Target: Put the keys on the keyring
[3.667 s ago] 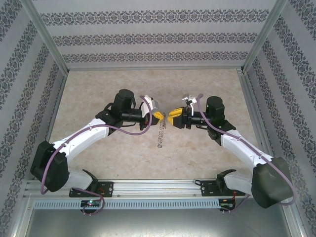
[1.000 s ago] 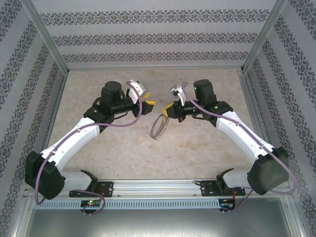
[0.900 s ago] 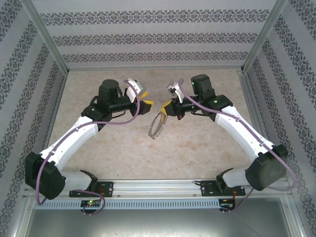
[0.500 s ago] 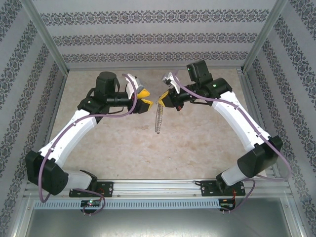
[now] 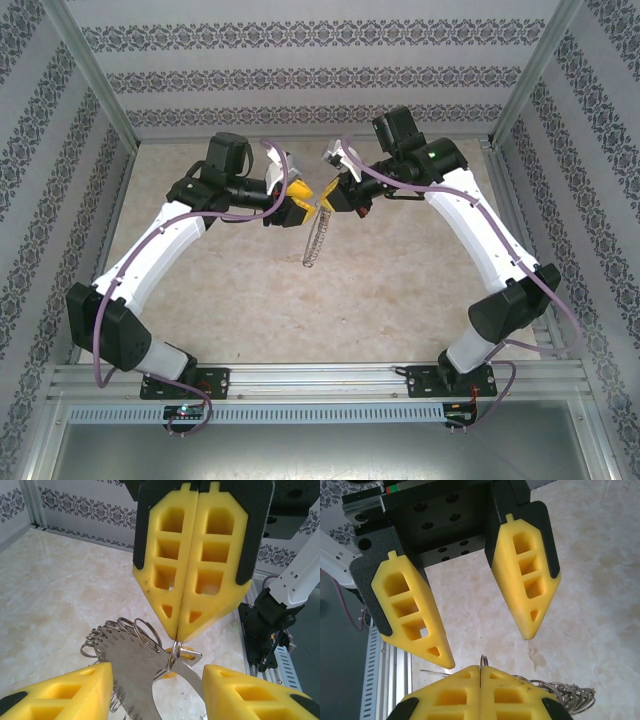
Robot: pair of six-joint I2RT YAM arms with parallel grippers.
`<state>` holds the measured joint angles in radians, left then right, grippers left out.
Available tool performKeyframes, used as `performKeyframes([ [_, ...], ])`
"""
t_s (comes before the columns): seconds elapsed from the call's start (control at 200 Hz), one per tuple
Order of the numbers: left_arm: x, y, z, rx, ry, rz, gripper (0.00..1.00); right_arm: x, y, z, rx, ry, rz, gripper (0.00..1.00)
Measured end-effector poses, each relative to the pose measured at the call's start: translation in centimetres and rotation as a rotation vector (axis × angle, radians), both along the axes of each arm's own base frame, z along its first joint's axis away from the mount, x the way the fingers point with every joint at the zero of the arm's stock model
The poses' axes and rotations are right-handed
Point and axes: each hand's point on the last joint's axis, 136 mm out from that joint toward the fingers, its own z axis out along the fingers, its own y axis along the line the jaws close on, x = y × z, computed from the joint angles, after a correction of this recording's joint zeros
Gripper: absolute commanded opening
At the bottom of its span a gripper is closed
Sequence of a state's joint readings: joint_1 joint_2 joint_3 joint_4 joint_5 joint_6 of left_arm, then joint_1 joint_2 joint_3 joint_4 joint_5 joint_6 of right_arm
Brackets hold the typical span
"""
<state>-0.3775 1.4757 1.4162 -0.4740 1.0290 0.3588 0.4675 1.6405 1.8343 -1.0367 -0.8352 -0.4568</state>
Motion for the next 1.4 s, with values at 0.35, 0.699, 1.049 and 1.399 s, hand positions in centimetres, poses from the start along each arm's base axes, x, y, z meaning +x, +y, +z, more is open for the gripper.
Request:
performKeyframes([
  [0.35, -0.2, -0.5, 0.5, -0.023, 0.011, -0.046, 0.47, -0.5, 0.3, -0.6, -0.022, 0.014, 0.024, 0.0],
  [0.699, -0.4, -0.6, -0.8, -0.012, 0.067, -0.071, 0.43, -0.5, 0.3, -0.6, -0.022, 0.01, 0.026, 0.0],
  [1.049, -0.6, -0.9, -0.5, -0.034, 0.077, -0.101, 0.33, -0.4, 0.4, -0.6, -0.02, 0.002, 0.028, 0.0],
  [1.399, -0.8, -0.9, -0.3, -0.046, 0.09, -0.12, 0.0, -0.2, 0.4, -0.6, -0.021, -0.008, 0.023, 0.0],
])
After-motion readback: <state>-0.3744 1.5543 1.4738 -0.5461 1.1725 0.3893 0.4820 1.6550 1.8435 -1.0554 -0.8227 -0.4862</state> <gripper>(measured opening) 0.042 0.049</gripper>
